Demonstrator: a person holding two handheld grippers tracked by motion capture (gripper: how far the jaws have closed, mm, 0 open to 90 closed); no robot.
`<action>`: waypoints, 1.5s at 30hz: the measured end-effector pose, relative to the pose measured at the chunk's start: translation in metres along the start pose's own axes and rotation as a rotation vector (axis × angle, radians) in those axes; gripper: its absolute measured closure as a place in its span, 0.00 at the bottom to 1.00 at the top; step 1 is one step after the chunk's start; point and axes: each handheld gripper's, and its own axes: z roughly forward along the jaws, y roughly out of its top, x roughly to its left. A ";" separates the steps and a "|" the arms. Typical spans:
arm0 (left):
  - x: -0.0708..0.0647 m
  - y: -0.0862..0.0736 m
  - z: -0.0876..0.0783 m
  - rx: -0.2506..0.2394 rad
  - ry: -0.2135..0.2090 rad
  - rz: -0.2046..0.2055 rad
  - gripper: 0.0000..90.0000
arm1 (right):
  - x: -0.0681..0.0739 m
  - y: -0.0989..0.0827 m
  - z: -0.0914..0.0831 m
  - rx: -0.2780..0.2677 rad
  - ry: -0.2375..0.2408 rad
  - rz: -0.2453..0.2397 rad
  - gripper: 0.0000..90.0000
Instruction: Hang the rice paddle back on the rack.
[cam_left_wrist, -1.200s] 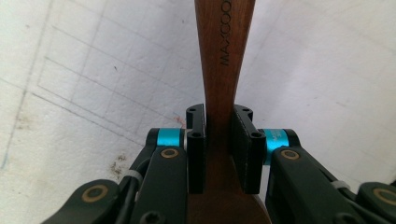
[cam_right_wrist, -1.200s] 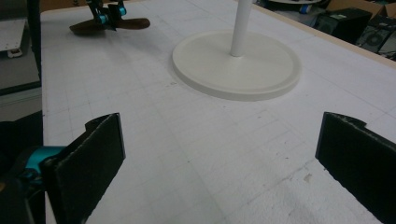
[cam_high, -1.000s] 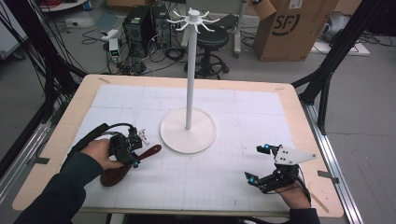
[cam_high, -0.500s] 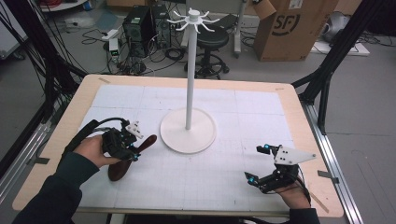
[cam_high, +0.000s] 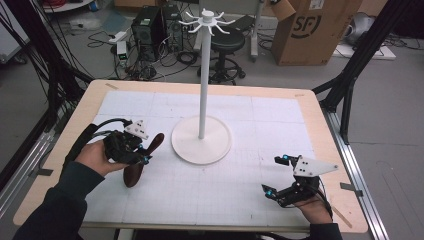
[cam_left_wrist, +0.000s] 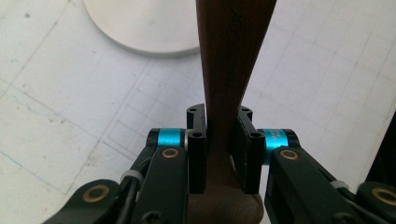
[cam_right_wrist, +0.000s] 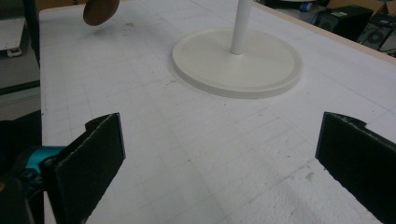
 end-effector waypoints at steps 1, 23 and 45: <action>0.000 0.000 -0.002 -0.013 -0.001 -0.002 0.86 | 0.000 0.000 0.000 0.001 0.000 0.000 0.01; 0.004 0.007 -0.032 -0.222 -0.071 -0.013 0.86 | 0.000 0.000 -0.001 0.000 0.003 0.003 0.01; 0.012 0.015 -0.051 -0.628 -0.120 -0.069 0.86 | 0.000 0.000 -0.001 -0.002 0.001 0.002 0.01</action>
